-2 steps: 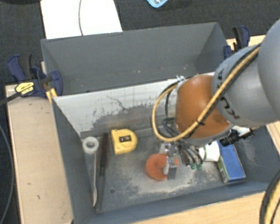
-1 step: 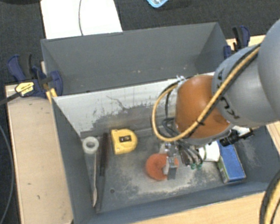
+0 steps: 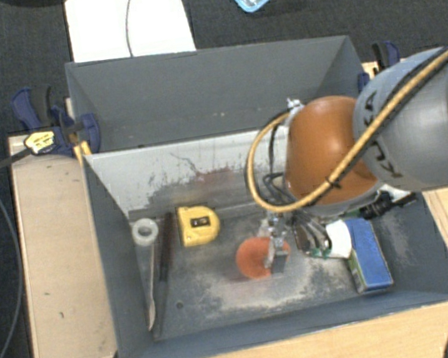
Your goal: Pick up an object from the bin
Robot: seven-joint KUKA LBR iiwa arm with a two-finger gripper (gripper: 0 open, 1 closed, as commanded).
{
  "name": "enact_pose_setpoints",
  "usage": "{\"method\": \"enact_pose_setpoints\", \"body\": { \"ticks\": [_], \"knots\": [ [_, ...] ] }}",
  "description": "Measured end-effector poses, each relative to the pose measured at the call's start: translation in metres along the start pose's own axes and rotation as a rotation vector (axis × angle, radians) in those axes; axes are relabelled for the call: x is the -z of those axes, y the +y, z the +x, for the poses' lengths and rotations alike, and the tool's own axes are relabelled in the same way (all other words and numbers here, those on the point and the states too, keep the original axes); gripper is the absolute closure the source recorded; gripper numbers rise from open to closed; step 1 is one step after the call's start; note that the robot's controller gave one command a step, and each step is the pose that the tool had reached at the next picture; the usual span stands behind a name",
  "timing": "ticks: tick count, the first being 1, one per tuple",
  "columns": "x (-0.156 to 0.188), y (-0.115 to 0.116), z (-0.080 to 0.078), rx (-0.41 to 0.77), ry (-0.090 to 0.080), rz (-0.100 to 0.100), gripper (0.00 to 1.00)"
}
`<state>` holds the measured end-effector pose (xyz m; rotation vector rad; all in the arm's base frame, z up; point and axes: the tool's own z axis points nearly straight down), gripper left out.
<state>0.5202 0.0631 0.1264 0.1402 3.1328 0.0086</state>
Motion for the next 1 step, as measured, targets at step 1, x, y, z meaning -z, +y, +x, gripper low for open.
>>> {"method": "enact_pose_setpoints", "body": {
  "ticks": [1],
  "knots": [
    [0.0802,-0.0049,0.0105,-0.038,-0.005,-0.002,1.0]
  ]
}}
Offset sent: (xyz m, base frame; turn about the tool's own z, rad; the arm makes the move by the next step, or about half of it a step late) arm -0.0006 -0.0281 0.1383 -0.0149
